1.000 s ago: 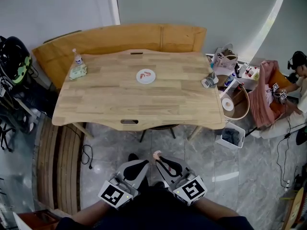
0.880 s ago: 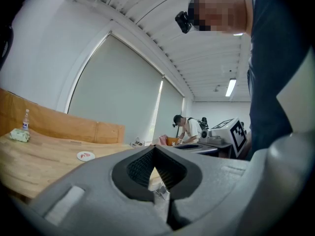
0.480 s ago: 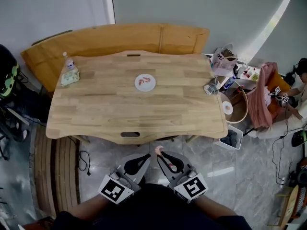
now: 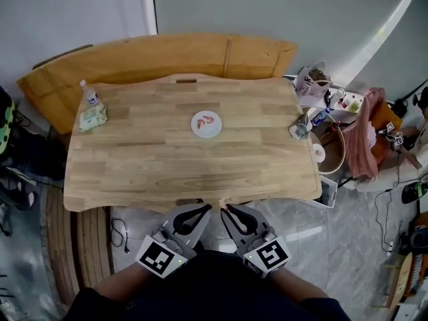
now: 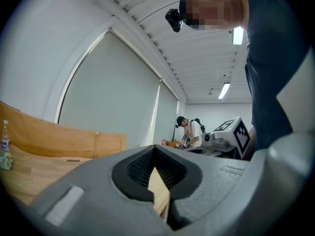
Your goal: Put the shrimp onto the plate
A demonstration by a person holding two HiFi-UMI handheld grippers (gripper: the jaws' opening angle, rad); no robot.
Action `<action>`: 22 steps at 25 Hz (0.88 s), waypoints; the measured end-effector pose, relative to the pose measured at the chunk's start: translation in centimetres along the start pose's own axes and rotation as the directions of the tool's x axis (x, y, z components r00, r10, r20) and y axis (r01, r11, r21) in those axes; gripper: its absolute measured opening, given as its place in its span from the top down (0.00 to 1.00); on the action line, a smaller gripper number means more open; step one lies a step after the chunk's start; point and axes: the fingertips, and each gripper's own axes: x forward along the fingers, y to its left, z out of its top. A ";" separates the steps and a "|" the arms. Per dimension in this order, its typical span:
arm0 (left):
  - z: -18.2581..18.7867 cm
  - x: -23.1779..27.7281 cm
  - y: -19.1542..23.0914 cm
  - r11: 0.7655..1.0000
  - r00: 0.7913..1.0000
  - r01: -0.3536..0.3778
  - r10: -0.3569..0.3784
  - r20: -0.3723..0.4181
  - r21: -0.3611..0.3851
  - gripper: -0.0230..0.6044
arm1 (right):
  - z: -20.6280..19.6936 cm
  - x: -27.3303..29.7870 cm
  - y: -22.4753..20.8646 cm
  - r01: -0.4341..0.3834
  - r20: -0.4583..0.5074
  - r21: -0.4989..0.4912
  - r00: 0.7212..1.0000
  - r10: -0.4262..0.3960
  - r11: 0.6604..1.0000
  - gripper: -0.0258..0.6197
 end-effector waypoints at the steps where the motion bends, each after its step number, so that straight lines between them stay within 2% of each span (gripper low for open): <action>1: 0.2 0.1 0.6 1.000 1.000 0.004 -0.004 0.003 -0.003 0.97 | 0.2 0.7 -0.2 0.005 0.000 -0.005 1.000 -0.005 1.000 0.88; 10: 1.3 1.2 4.7 1.000 1.000 -0.015 0.015 0.012 -0.014 0.97 | 1.8 4.9 -2.7 0.006 0.002 -0.039 1.000 -0.005 0.999 0.88; 16: 1.7 3.1 6.1 0.997 0.997 -0.072 0.072 0.024 -0.016 0.97 | 1.0 7.6 -7.2 -0.012 -0.040 -0.071 0.999 0.010 0.997 0.88; 22: 2.1 5.3 7.4 0.992 0.992 -0.129 0.129 0.002 -0.014 0.97 | -0.1 11.3 -12.0 -0.057 -0.091 -0.124 0.995 0.046 0.991 0.88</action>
